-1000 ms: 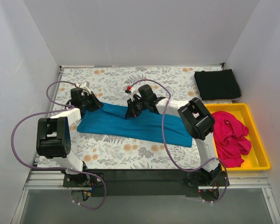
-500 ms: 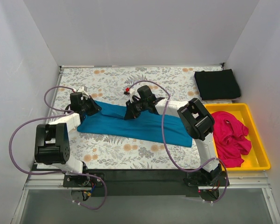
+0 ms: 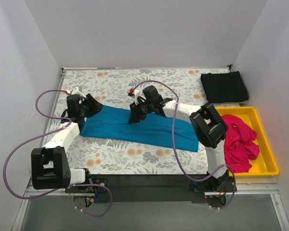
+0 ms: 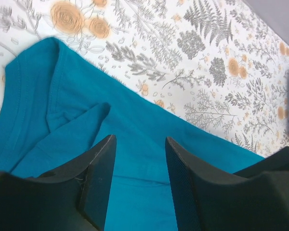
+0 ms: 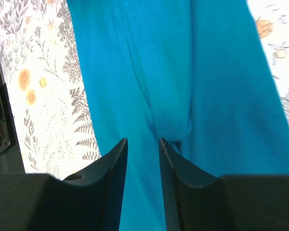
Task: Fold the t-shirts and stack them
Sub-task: Fold the tshirt
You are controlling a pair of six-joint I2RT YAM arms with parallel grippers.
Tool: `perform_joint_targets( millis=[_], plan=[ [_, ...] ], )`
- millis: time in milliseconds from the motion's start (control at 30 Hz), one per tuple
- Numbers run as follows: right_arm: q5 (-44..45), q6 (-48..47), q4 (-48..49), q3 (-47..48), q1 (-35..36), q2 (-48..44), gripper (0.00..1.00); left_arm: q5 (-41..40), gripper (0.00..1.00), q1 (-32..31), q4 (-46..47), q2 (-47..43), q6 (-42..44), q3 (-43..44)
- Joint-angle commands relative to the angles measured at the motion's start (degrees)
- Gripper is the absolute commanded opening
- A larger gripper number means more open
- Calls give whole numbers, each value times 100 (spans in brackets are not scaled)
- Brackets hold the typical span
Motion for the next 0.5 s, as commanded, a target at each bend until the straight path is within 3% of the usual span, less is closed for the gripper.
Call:
perform_joint_targets(
  millis=[0,233,467],
  plan=[
    [461,-137,-315,-206,-75,-685,40,-207,45,-13,-920,-177,-571,135],
    [2209,-163,-1598,-1426,-550,-1747,43,-901,45,-136,-1854,-467,-1469,-68],
    [3370,-110,-2285,-2438,-620,-2470,49,-1270,43,-136,-2030,183,-1610,37]
  ],
)
